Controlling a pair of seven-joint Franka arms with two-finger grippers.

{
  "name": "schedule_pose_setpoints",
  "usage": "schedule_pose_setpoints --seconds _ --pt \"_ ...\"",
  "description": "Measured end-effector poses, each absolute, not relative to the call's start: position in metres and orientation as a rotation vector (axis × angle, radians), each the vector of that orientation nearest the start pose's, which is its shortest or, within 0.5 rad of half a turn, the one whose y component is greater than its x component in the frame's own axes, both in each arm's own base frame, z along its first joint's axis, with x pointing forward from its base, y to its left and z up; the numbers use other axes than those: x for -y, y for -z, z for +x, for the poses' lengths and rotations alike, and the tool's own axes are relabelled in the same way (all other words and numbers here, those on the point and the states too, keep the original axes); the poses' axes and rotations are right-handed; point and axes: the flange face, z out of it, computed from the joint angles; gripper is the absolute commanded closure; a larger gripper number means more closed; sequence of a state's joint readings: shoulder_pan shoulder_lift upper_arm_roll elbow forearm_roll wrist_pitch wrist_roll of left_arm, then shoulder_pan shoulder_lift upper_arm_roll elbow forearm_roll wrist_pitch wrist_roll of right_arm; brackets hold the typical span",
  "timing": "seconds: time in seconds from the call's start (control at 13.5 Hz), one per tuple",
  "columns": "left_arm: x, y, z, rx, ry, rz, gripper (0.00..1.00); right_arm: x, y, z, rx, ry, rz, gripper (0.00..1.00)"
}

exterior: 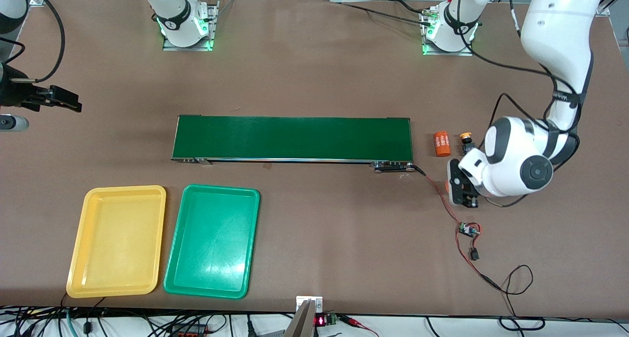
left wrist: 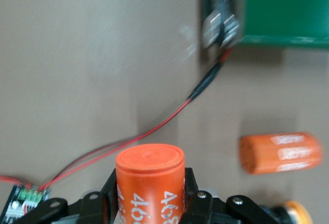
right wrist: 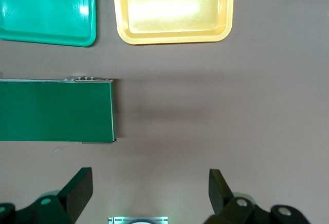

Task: Sort buttons by color to trays
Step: 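Grasp the orange cylinder with the left gripper and lift it, then carry the cylinder onto the green belt and open the left gripper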

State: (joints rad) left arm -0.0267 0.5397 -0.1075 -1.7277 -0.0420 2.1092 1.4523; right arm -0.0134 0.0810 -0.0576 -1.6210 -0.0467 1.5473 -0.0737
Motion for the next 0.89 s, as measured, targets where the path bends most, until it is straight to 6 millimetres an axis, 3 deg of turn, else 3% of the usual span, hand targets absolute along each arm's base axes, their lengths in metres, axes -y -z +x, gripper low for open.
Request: schedule_pose_setpoints --seconds 0.3,0.67,0.89 --pt "0.167 -0.296 0.586 -2.508 -0.117 -2.208 1.0 0.044 -0.546 0.572 0.008 -0.264 -3.167 0.0" --pt "0.263 -0.302 0.499 -2.691 -0.196 -2.02 0.99 0.045 -0.56 0.573 0.003 -0.221 -3.172 0.0" --pt "0.27 -0.284 0.487 -2.699 -0.162 -2.004 0.99 0.045 -0.566 0.573 0.002 -0.201 -3.173 0.0"
